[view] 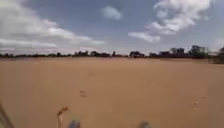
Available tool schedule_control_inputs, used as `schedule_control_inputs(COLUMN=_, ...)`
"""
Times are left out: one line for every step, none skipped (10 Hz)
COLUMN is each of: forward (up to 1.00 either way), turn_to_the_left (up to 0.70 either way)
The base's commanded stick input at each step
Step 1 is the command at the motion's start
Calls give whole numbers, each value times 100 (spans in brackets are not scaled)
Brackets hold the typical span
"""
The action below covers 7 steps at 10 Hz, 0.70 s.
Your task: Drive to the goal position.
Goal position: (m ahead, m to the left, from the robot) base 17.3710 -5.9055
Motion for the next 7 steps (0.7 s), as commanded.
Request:
schedule_control_inputs(forward=70, turn_to_the_left=-27)
schedule_control_inputs(forward=70, turn_to_the_left=-27)
schedule_control_inputs(forward=70, turn_to_the_left=-27)
schedule_control_inputs(forward=70, turn_to_the_left=-27)
schedule_control_inputs(forward=70, turn_to_the_left=-27)
schedule_control_inputs(forward=70, turn_to_the_left=-27)
schedule_control_inputs(forward=70, turn_to_the_left=-8)
